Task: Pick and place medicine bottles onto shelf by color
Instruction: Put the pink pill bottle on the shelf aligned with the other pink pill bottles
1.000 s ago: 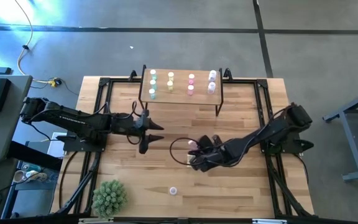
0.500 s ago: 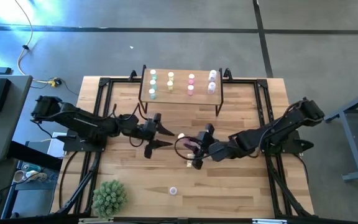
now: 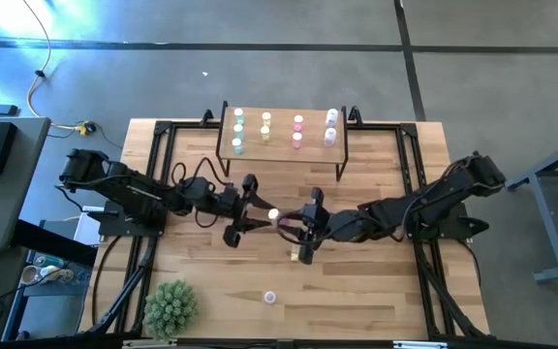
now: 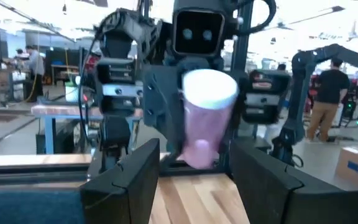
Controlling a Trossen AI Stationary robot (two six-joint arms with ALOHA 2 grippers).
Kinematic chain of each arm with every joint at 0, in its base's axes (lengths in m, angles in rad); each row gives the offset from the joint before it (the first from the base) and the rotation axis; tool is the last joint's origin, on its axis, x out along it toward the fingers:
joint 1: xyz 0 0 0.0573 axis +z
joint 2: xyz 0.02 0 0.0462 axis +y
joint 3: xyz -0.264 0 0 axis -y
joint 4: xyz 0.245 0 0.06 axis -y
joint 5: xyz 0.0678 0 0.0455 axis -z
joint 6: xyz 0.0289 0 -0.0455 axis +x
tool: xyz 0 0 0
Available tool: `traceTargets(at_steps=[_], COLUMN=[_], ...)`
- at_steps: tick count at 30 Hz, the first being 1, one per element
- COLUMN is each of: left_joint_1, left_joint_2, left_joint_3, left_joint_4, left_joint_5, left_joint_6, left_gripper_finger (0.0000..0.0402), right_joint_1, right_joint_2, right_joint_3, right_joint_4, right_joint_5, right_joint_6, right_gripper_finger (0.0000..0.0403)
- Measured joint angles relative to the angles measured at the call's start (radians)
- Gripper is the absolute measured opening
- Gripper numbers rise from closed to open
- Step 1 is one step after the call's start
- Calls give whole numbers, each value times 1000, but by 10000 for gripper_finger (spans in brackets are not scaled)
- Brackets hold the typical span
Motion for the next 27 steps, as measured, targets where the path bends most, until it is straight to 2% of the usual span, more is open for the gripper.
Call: traceTargets(at_steps=[16, 27], left_joint_1=[-33, -33], left_joint_2=[-2, -1], left_joint_3=[27, 27], left_joint_4=[-4, -9], left_joint_5=[-4, -11], left_joint_6=[0, 2], left_gripper_finger=[183, 107], right_joint_1=[-23, -26], right_joint_2=[70, 70], right_joint_3=[0, 0], right_joint_4=[146, 144], right_joint_5=[-11, -23], right_joint_6=[-74, -84], right_gripper_finger=[98, 98])
